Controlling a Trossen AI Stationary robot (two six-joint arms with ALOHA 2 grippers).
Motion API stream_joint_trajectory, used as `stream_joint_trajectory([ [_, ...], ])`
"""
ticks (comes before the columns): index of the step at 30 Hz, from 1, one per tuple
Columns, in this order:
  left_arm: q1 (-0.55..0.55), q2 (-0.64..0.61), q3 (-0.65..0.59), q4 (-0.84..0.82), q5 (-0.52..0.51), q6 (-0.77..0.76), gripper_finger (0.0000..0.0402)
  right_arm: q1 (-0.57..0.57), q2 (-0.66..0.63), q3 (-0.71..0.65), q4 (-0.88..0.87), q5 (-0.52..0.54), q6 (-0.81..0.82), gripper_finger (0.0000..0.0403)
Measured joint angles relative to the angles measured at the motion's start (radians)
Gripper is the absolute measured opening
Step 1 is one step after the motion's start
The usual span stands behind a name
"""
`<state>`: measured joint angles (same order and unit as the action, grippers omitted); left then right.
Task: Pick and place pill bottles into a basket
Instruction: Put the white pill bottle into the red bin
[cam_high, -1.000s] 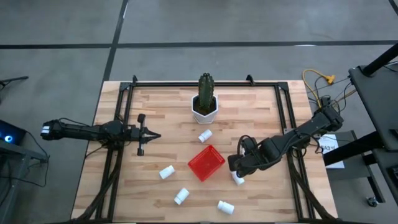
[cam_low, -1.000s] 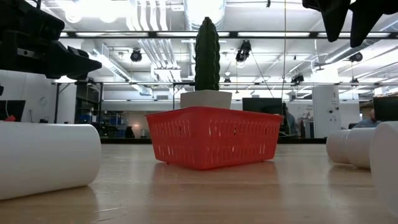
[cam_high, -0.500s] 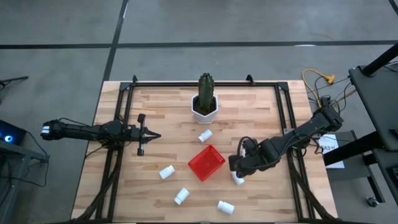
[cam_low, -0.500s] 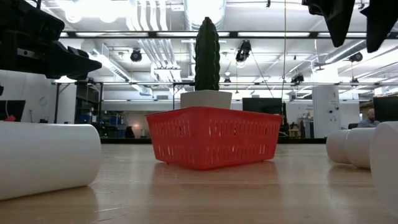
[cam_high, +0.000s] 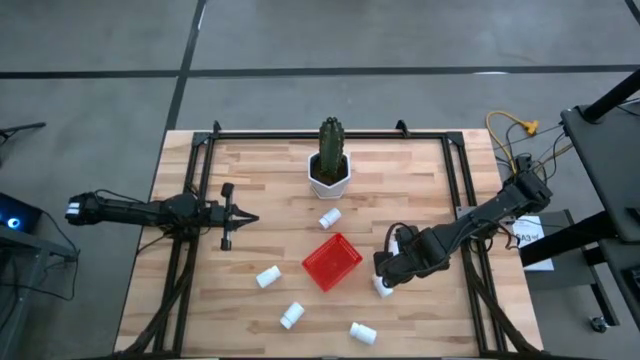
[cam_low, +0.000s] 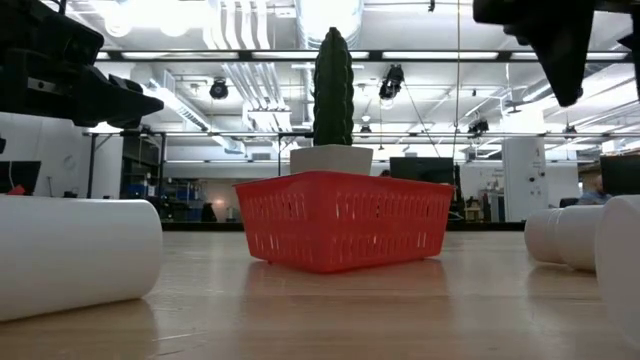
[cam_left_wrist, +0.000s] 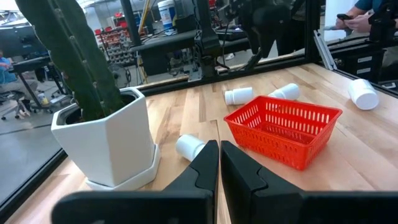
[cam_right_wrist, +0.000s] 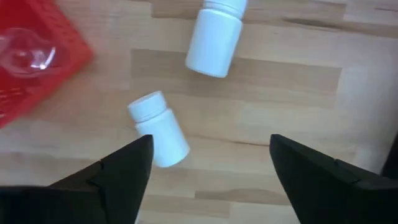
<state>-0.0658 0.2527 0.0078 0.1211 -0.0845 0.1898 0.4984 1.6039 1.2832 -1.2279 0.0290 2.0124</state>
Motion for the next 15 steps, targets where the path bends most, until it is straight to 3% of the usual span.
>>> stream_joint_trajectory([
  [6, 0.0, 0.0, 0.0, 0.0, 0.0, 0.0, 0.0, -0.001, 0.0, -0.03, 0.011, -0.004, -0.003, 0.0362],
  [15, 0.0, 0.0, 0.0, 0.0, 0.0, -0.001, 0.0, 0.003, 0.0, -0.038, 0.036, -0.008, -0.017, 0.0365],
])
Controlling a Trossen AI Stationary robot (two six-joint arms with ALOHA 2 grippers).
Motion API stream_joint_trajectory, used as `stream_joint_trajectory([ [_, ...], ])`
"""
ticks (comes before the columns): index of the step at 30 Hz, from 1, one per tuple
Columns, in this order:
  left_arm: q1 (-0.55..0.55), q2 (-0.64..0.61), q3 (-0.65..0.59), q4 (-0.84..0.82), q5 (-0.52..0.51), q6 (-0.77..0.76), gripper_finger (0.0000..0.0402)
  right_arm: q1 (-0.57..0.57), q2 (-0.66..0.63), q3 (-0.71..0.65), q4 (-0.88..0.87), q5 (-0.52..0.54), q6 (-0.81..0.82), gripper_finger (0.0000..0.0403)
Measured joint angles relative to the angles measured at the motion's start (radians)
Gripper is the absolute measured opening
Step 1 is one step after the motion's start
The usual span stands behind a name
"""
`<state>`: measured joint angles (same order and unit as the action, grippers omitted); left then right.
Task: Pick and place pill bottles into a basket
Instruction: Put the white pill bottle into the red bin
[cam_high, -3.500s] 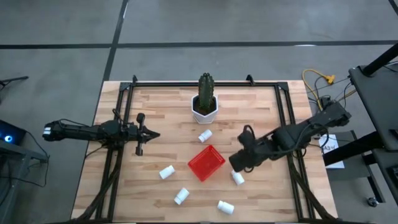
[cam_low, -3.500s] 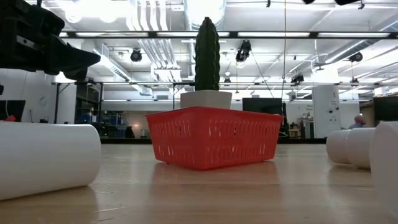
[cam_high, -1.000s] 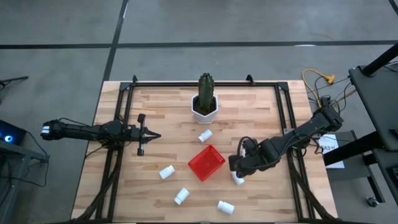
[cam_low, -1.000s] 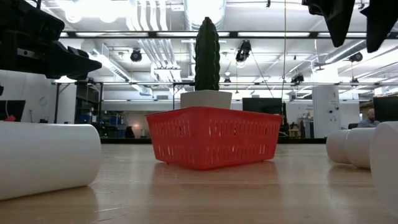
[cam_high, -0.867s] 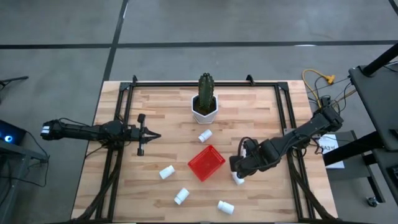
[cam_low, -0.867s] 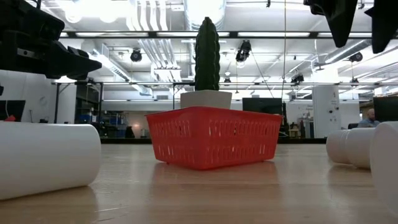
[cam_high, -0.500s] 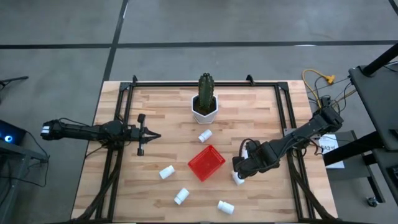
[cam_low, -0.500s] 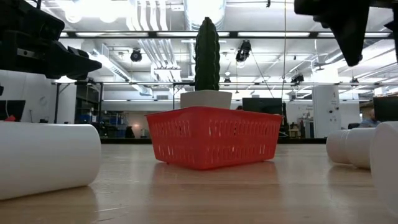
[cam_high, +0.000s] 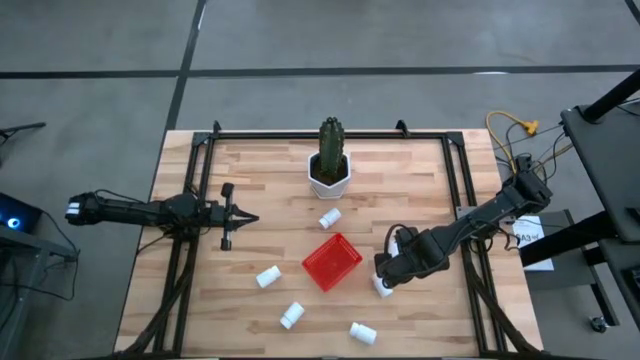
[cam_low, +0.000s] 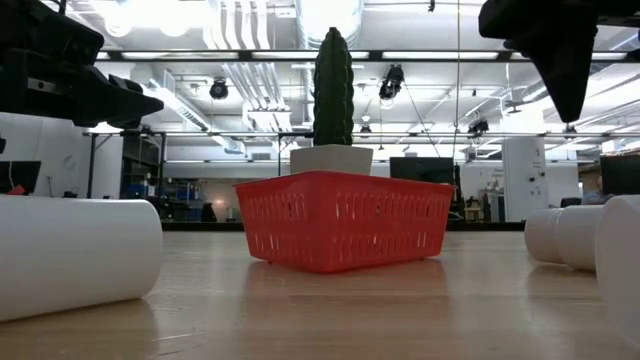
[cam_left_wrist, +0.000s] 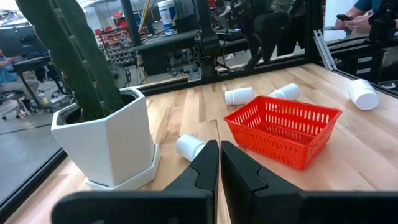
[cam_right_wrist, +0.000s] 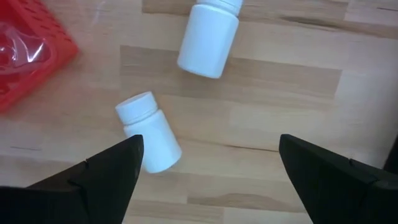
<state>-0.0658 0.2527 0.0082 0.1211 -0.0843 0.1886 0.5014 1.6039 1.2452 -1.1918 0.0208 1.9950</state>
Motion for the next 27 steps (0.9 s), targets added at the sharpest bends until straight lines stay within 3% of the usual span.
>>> stream_joint_trajectory([
  [15, 0.0, 0.002, 0.0, -0.005, 0.0, -0.001, 0.0, 0.007, 0.002, -0.009, 0.03, 0.004, -0.019, 0.0365],
  [27, 0.0, 0.002, 0.0, -0.001, 0.0, 0.0, 0.0, -0.043, 0.002, -0.096, 0.061, 0.006, 0.044, 0.0365],
])
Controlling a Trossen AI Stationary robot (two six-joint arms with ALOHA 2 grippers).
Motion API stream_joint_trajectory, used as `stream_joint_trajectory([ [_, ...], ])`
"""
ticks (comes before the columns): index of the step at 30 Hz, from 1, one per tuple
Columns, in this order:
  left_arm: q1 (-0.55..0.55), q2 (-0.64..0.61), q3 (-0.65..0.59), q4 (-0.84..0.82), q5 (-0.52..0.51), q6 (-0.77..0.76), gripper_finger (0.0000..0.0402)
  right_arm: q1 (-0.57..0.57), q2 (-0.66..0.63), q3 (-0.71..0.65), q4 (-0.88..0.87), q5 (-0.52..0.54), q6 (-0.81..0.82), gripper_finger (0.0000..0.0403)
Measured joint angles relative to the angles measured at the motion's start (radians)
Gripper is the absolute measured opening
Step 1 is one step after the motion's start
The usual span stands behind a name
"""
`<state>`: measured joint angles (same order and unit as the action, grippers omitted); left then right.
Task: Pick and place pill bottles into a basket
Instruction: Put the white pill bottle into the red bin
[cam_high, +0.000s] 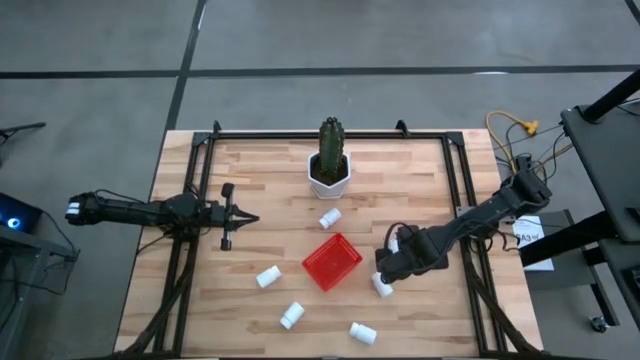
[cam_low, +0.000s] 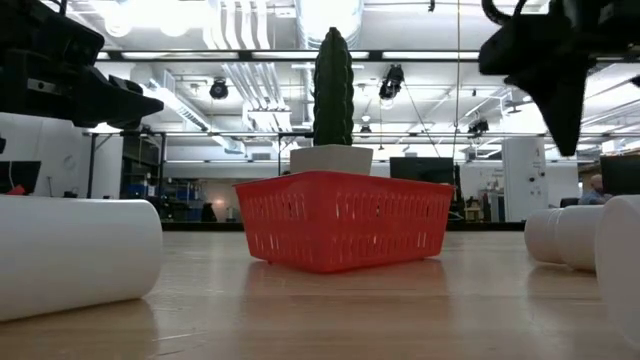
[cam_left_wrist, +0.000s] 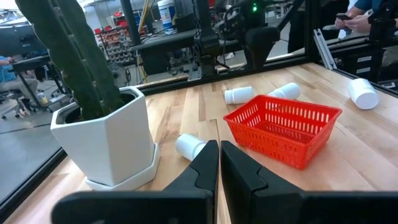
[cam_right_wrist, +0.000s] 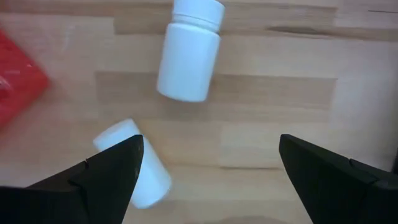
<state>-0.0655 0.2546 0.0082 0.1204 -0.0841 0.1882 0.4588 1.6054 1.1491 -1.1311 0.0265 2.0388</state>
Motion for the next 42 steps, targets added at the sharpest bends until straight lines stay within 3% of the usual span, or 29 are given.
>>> stream_joint_trajectory([
  [11, 0.0, -0.001, 0.0, -0.001, 0.0, 0.0, 0.0, -0.087, 0.0, -0.094, 0.112, 0.026, -0.109, 0.0365],
  [42, 0.0, -0.001, 0.0, -0.002, 0.001, -0.001, 0.0, -0.137, 0.0, -0.199, 0.263, 0.027, -0.024, 0.0365],
])
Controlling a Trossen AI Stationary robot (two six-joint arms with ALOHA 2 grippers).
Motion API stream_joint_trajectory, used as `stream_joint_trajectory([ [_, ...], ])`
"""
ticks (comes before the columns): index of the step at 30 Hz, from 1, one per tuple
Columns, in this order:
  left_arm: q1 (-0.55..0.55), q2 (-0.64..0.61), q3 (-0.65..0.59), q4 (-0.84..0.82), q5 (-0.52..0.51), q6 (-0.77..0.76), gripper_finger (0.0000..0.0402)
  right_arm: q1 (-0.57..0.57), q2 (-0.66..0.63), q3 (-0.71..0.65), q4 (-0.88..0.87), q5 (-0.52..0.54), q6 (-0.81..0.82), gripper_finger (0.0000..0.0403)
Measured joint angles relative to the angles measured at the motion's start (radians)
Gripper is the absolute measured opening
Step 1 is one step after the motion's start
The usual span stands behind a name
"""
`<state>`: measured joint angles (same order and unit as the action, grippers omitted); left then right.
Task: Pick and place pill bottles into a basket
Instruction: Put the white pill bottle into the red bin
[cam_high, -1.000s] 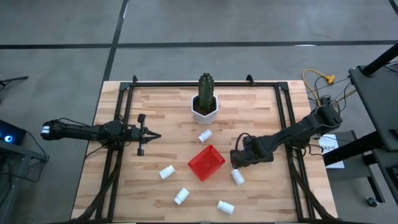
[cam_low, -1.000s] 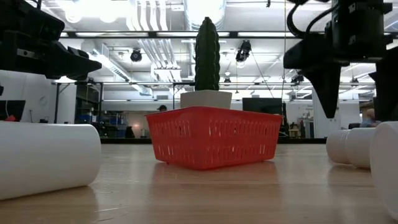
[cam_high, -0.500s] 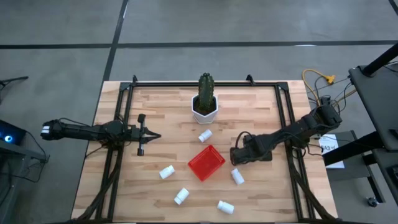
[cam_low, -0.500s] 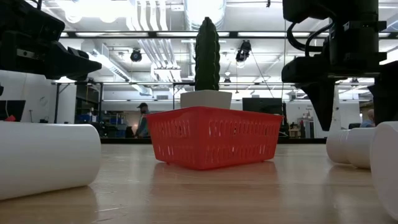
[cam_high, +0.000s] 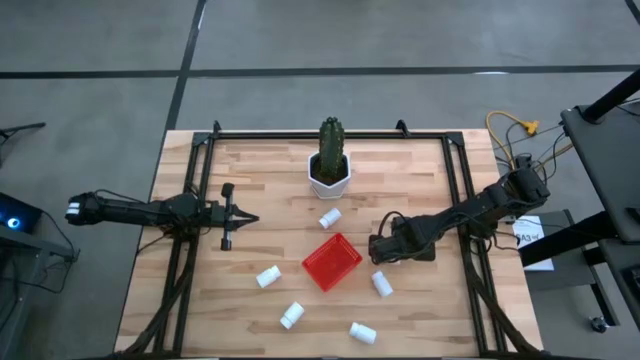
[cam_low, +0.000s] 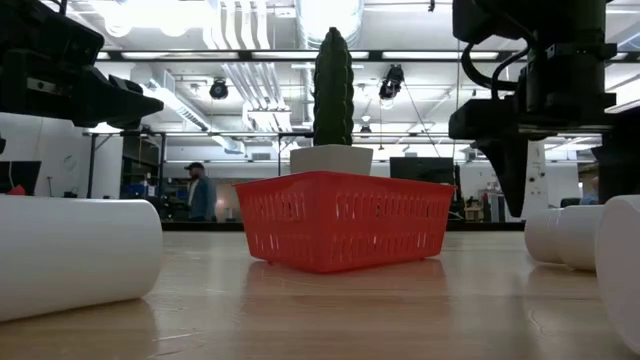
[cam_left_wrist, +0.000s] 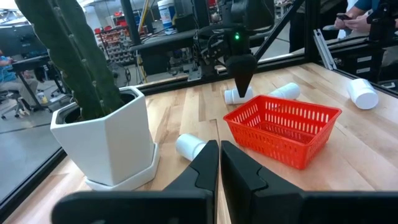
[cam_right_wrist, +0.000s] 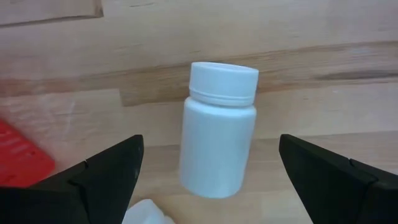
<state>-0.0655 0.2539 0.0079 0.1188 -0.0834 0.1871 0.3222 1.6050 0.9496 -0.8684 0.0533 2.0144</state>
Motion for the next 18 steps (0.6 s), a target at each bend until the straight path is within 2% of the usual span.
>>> stream_joint_trajectory([
  [5, 0.0, 0.001, 0.0, -0.002, 0.0, 0.0, 0.0, 0.006, 0.0, 0.005, 0.007, -0.002, 0.012, 0.0359],
  [12, 0.0, 0.003, 0.0, -0.002, 0.0, 0.0, 0.0, 0.026, 0.0, 0.005, 0.016, -0.005, 0.021, 0.0327],
  [18, 0.0, 0.014, 0.0, -0.002, 0.0, 0.0, 0.0, 0.04, 0.0, 0.005, 0.02, -0.006, 0.033, 0.0324],
])
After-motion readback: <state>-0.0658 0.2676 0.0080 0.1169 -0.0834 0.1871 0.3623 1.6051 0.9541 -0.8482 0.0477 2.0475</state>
